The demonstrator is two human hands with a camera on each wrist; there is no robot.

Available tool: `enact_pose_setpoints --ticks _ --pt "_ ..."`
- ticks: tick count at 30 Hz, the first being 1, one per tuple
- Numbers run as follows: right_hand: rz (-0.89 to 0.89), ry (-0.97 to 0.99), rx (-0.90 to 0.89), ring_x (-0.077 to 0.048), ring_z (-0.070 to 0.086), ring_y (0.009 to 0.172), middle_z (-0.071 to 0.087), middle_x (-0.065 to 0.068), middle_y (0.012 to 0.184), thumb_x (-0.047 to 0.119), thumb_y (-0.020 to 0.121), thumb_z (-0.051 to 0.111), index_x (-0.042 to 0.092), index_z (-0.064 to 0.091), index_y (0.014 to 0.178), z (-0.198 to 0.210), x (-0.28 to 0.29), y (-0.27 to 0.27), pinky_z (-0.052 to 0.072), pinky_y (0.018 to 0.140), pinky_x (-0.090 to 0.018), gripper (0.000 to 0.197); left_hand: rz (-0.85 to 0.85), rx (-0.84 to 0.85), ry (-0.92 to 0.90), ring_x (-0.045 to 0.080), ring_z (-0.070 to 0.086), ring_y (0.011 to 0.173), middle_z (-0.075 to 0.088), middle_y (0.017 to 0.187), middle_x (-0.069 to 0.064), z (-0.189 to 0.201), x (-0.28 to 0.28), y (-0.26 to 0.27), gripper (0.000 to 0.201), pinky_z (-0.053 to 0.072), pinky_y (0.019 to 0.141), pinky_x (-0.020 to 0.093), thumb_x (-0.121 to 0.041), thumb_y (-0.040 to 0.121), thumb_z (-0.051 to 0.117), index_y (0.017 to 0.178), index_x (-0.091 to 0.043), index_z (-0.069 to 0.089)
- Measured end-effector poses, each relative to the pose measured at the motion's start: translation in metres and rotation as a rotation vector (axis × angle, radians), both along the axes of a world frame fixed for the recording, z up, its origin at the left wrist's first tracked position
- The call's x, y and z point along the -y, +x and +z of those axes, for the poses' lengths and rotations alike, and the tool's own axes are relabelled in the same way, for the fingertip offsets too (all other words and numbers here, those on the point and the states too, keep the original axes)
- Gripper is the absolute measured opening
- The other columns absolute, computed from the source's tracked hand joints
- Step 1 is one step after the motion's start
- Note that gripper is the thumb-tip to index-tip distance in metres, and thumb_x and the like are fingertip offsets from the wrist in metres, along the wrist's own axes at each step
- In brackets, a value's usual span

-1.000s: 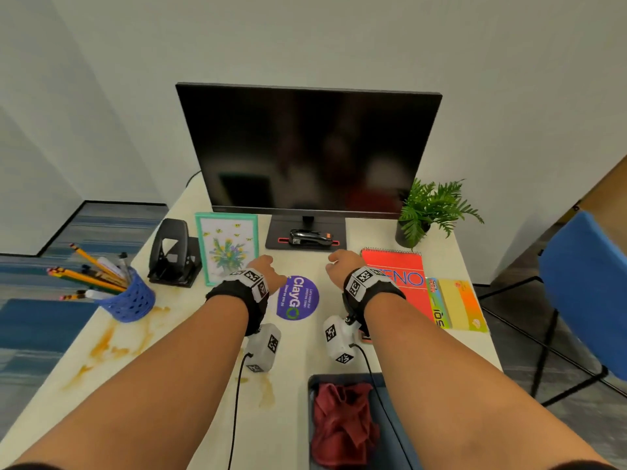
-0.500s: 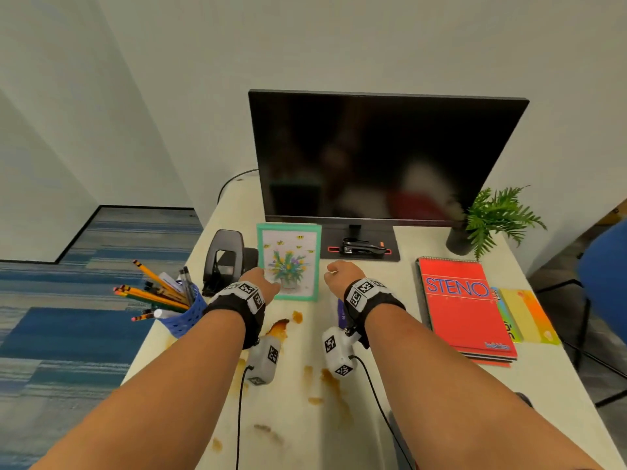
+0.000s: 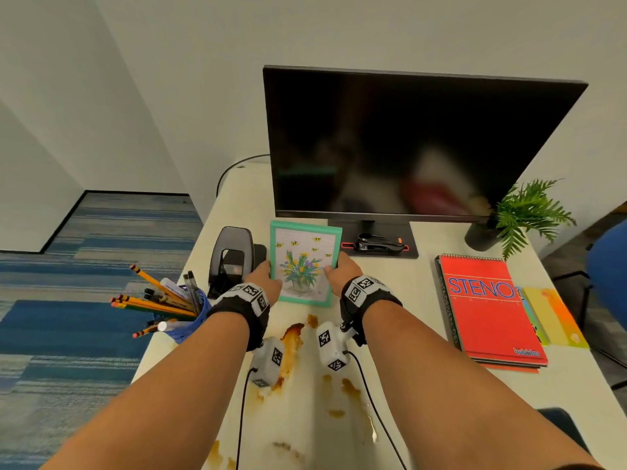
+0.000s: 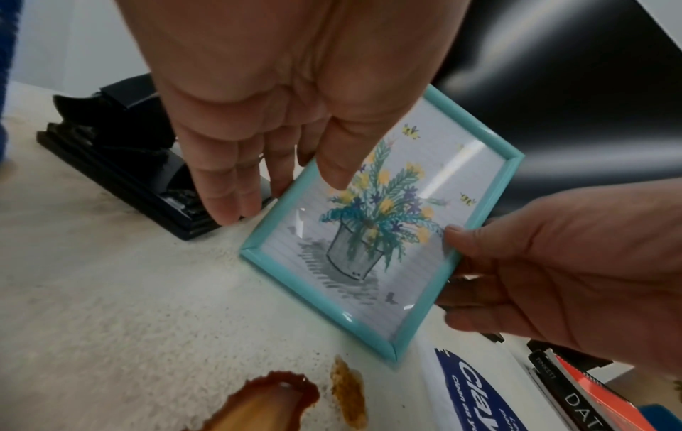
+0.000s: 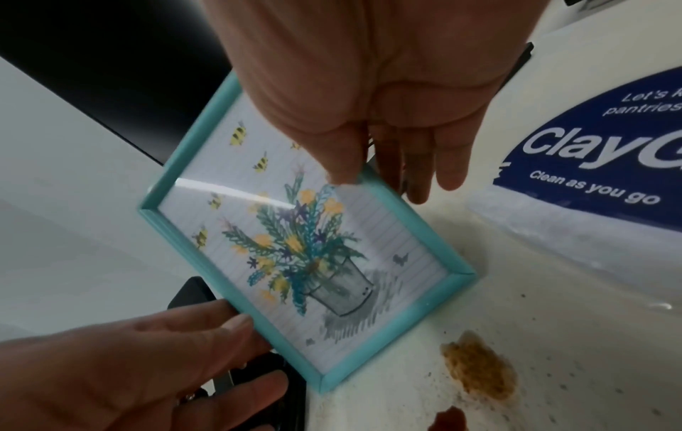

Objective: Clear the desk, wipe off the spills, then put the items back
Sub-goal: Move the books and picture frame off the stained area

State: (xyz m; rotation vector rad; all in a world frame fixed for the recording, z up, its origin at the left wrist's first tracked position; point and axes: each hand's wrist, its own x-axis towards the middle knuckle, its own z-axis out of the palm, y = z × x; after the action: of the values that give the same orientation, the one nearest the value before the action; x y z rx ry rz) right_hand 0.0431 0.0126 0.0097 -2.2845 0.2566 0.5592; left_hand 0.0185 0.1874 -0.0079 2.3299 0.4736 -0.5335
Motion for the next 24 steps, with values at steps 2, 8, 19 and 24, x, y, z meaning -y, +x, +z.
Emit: enact_pose_setpoints --ticks 2,8,19,24 --pt "-0.018 0.045 0.031 -0.035 0.055 0.117 0.056 -0.016 0.13 0.018 0.099 0.045 0.007 0.044 0.131 0.001 0.001 0.0 0.047 0.098 -0.043 0.034 0.021 0.013 -0.008 0.03 0.059 0.113 0.058 0.131 0.008 0.0 0.002 0.001 0.043 0.048 0.093 0.035 -0.021 0.096 0.048 0.139 -0.019 0.042" --pt "-0.071 0.26 -0.014 -0.034 0.055 0.119 0.054 -0.011 0.131 0.022 0.099 0.044 0.016 0.041 0.133 0.014 0.009 -0.003 0.051 0.093 -0.055 0.035 0.073 0.089 0.025 0.037 0.057 0.111 0.057 0.126 0.019 0.011 0.01 0.003 0.039 0.047 0.093 0.04 -0.019 0.1 0.042 0.137 -0.008 0.04" --pt "-0.199 0.297 0.178 -0.026 0.059 0.095 0.06 -0.013 0.117 0.023 0.101 0.041 0.005 0.047 0.121 0.04 0.032 -0.018 0.047 0.078 -0.032 0.028 0.01 0.159 -0.013 0.03 0.054 0.093 0.057 0.122 0.019 0.046 0.037 -0.009 0.031 0.039 0.077 0.03 -0.018 0.102 0.036 0.13 -0.007 0.044" --pt "-0.229 0.143 0.106 -0.035 0.056 0.114 0.056 -0.018 0.127 0.03 0.101 0.039 0.002 0.049 0.128 0.048 0.055 -0.024 0.044 0.091 -0.035 0.04 -0.048 0.147 0.026 0.036 0.057 0.107 0.057 0.122 0.02 0.06 0.064 -0.014 0.031 0.042 0.08 0.032 -0.02 0.101 0.038 0.127 -0.004 0.046"
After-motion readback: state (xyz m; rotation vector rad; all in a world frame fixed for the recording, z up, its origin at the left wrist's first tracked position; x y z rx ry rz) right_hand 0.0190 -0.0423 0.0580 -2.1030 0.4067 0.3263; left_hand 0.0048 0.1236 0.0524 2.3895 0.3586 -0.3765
